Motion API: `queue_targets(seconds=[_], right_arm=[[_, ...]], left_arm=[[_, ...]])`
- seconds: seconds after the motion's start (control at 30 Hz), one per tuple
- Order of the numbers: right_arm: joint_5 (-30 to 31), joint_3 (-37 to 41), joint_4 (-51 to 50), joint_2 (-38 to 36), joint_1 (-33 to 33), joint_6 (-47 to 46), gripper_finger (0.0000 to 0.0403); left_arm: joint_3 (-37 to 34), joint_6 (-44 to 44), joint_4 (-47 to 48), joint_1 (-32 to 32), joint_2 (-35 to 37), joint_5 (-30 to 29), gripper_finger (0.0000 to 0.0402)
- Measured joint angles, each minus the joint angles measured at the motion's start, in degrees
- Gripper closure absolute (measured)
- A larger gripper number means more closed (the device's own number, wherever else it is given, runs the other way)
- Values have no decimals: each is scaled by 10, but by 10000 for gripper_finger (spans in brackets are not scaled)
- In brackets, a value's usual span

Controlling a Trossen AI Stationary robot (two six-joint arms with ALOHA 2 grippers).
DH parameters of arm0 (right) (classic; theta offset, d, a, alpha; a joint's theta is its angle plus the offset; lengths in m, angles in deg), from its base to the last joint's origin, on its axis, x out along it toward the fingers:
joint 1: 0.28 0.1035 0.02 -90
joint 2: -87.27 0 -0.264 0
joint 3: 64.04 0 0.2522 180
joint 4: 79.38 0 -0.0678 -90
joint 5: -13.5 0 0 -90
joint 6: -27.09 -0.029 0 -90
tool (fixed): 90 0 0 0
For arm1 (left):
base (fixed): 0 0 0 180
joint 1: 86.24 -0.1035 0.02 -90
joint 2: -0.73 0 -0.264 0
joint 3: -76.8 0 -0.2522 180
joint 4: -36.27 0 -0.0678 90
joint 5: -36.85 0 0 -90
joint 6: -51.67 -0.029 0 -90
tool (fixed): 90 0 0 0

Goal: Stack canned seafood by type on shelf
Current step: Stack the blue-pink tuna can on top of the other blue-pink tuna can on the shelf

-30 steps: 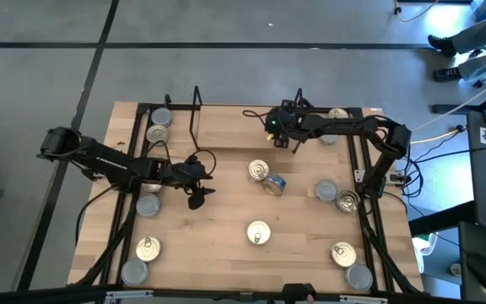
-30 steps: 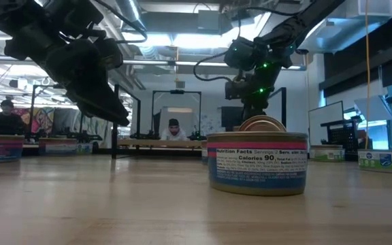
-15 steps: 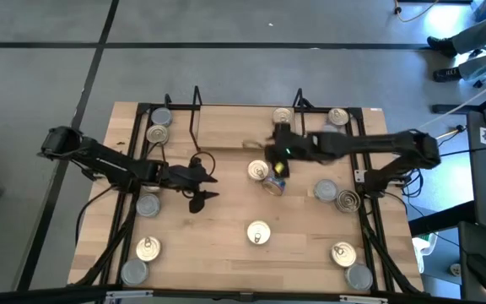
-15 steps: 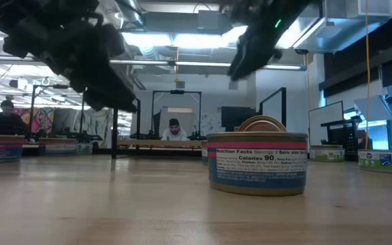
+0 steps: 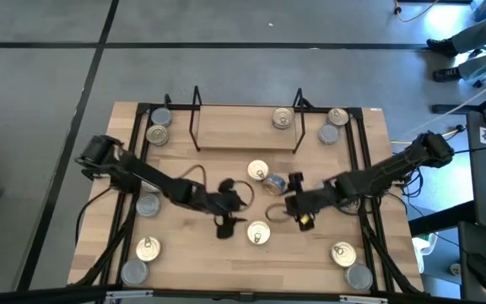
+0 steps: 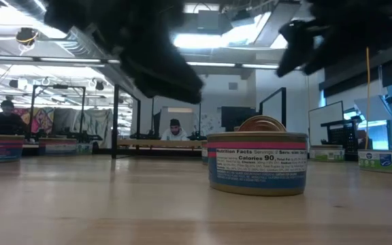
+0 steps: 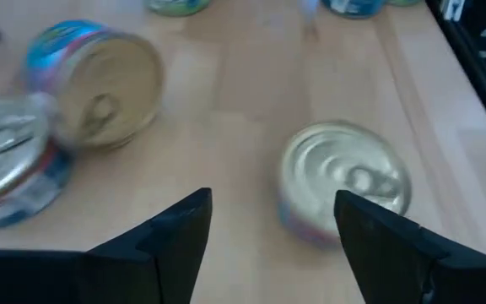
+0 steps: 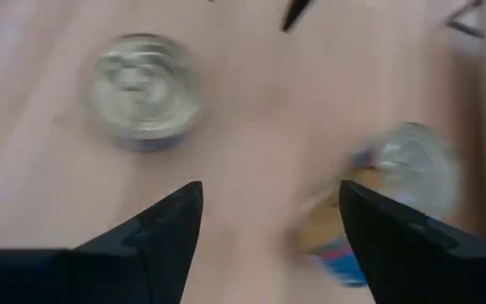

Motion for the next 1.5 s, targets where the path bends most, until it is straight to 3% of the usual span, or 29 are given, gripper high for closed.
queue_targets(seconds=[0.3,0.5,0.63,0.93,1.23,1.37,1.5], right_arm=[[-2,47,98,0,112,-99,130],[-3,48,128,0,137,-109,130],[-44,48,166,5,138,-121,130],[-60,48,290,110,139,-32,130],[43,47,344,197,138,112,130],[54,47,350,207,138,80,129],[77,47,360,206,135,129,129]], left_arm=[[109,18,1,38,-114,1,153],[118,10,5,39,-149,15,153],[118,4,8,31,-150,15,153],[75,38,-74,25,-160,19,153],[39,88,-131,16,-163,20,153],[25,106,-156,9,-163,23,153],[25,106,-158,6,-163,25,153]])
